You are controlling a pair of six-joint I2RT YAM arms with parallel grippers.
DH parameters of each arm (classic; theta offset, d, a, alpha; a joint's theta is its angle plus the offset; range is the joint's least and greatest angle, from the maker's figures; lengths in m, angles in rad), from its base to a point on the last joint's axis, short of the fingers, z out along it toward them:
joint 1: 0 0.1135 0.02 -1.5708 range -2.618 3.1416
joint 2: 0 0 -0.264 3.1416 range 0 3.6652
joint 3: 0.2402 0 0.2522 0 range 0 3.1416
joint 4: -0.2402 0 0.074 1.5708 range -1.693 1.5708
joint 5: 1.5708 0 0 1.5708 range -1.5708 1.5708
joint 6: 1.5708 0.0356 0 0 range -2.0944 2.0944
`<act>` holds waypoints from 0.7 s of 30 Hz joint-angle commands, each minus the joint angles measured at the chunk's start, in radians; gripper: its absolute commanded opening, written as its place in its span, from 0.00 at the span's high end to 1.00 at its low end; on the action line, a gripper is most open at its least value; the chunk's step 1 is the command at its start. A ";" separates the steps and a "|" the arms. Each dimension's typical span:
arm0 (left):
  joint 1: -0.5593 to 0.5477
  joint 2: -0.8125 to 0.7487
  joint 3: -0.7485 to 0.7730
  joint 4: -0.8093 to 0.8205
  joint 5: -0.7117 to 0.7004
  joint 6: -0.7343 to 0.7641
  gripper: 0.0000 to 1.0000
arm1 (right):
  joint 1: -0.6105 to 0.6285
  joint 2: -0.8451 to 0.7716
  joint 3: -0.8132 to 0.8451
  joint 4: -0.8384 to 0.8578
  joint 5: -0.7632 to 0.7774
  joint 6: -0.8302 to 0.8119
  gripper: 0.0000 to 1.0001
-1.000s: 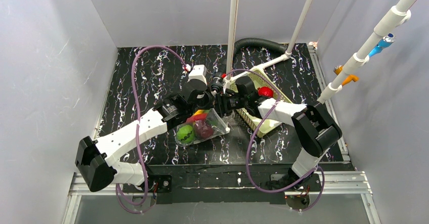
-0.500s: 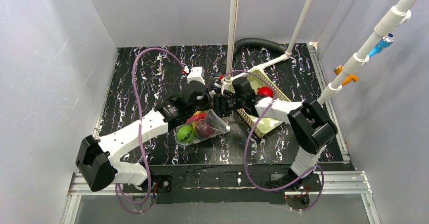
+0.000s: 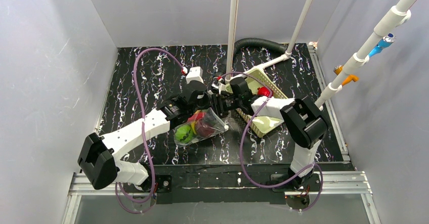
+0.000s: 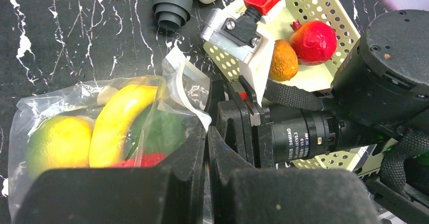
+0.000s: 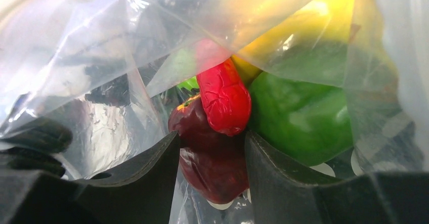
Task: Open the zip-top bag and remove the fake food
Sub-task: Pick up the fake fruit from the zipper food storage bag.
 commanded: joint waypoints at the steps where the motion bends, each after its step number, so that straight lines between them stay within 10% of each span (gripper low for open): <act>1: -0.080 -0.014 0.021 0.188 0.273 -0.073 1.00 | 0.060 0.008 0.127 0.066 -0.053 -0.038 0.41; 8: -0.074 -0.092 0.014 0.077 0.166 0.011 1.00 | 0.059 -0.045 0.103 -0.103 -0.106 -0.247 0.13; 21: -0.070 -0.160 -0.092 0.174 0.212 -0.003 1.00 | 0.139 0.000 0.120 -0.245 0.057 -0.374 0.10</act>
